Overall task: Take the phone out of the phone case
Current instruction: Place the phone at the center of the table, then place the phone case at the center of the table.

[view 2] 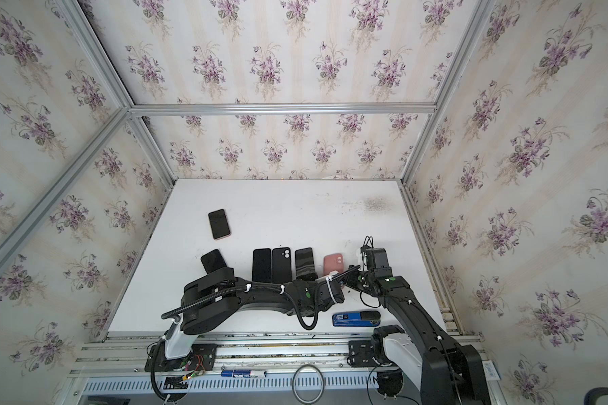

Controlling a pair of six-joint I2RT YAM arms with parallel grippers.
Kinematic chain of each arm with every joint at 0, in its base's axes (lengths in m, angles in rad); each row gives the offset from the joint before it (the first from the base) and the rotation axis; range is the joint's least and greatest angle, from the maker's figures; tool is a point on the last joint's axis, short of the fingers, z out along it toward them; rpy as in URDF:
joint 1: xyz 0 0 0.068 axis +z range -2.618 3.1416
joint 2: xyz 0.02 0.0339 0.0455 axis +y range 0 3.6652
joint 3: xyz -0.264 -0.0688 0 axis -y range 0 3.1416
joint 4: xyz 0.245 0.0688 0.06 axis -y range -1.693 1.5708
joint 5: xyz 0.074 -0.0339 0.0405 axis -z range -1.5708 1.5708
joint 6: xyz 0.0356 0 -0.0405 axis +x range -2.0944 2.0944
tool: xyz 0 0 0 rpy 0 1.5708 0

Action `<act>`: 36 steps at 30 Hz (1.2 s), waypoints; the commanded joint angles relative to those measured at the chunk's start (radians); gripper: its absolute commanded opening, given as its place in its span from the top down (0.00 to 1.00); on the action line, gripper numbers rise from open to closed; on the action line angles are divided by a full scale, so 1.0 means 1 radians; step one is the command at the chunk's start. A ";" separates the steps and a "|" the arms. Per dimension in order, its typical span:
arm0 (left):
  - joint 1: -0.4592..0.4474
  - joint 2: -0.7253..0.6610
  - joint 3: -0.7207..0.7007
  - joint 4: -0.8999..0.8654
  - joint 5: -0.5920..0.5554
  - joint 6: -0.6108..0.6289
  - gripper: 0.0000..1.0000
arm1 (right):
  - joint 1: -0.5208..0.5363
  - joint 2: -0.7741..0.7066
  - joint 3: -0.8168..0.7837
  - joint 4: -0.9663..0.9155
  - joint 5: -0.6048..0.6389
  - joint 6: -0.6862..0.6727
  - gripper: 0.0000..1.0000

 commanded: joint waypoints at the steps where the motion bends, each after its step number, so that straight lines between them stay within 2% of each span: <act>1: -0.001 0.007 0.006 -0.009 0.038 0.001 0.72 | 0.003 0.002 -0.001 0.054 -0.049 0.003 1.00; 3: -0.001 0.006 0.006 -0.009 0.039 -0.004 0.67 | 0.003 0.005 -0.001 0.054 -0.047 0.001 1.00; 6: -0.001 0.004 0.004 -0.008 0.043 -0.011 0.54 | 0.003 0.007 0.000 0.048 -0.039 -0.005 1.00; 14: 0.001 -0.001 0.003 -0.007 0.046 -0.030 0.31 | 0.002 0.003 0.002 0.034 -0.028 -0.016 1.00; 21: 0.004 -0.071 -0.036 -0.002 0.060 -0.084 0.03 | -0.001 0.003 0.009 0.022 -0.013 -0.029 1.00; 29: 0.006 -0.307 -0.172 0.027 0.126 -0.193 0.01 | -0.003 0.055 0.047 0.013 0.017 -0.067 1.00; 36: 0.016 -0.514 -0.318 0.032 0.155 -0.280 0.01 | -0.002 0.181 0.100 0.064 0.031 -0.094 1.00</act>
